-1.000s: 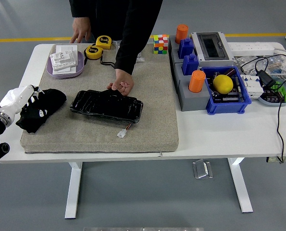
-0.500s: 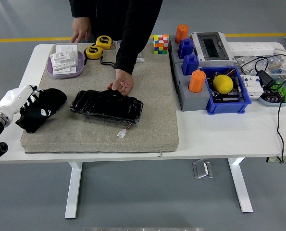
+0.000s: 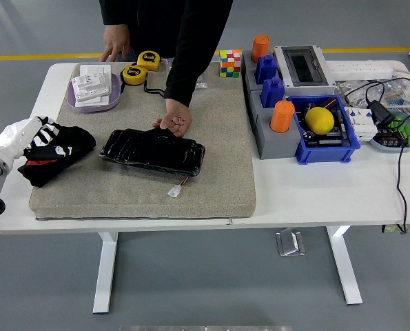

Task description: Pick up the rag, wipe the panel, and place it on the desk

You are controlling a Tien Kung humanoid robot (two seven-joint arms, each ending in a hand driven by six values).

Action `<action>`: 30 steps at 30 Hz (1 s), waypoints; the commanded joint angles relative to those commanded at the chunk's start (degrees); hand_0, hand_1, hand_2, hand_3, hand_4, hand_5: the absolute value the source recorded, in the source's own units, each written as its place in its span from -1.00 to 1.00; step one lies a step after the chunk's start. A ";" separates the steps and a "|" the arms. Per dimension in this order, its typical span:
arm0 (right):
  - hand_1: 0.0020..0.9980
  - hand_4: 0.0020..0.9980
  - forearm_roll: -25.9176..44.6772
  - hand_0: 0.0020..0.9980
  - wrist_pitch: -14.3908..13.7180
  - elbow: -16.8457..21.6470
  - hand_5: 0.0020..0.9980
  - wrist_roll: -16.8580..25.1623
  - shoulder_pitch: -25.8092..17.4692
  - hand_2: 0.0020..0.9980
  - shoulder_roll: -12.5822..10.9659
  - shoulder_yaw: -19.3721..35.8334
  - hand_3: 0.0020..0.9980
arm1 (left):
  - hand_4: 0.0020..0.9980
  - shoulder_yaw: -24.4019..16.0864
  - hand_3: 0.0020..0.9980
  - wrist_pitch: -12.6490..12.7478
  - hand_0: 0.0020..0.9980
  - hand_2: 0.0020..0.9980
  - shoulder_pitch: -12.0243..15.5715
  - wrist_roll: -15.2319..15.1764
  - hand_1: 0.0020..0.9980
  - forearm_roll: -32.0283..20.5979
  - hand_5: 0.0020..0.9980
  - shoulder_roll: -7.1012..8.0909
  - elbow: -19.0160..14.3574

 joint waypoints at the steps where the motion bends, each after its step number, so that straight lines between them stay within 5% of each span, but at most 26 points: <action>1: 0.43 1.00 -0.53 0.57 0.01 0.00 0.05 -0.15 -0.01 0.45 0.04 0.46 0.36 | 1.00 -0.13 0.43 -0.10 -0.29 0.27 0.02 -0.08 0.05 0.03 0.53 0.08 -0.13; 2: 0.42 1.00 -0.67 0.57 0.02 0.00 0.05 -0.20 -0.02 0.45 0.05 0.60 0.36 | 1.00 -0.21 0.46 -0.15 -0.29 0.28 0.03 -0.12 0.06 -0.06 0.86 0.12 -0.17; 19: 0.42 1.00 0.11 0.57 0.19 0.00 0.04 -0.27 -0.20 0.45 0.14 -0.01 0.35 | 1.00 -4.12 0.50 -1.60 -0.26 0.35 -0.30 0.65 0.12 0.41 1.00 1.51 -2.78; 30: 0.42 1.00 0.58 0.57 -0.10 0.00 0.03 -0.03 -0.18 0.45 0.16 0.45 0.35 | 1.00 -15.66 0.59 -5.85 -0.18 0.43 1.78 7.31 0.24 4.72 1.00 5.56 -15.58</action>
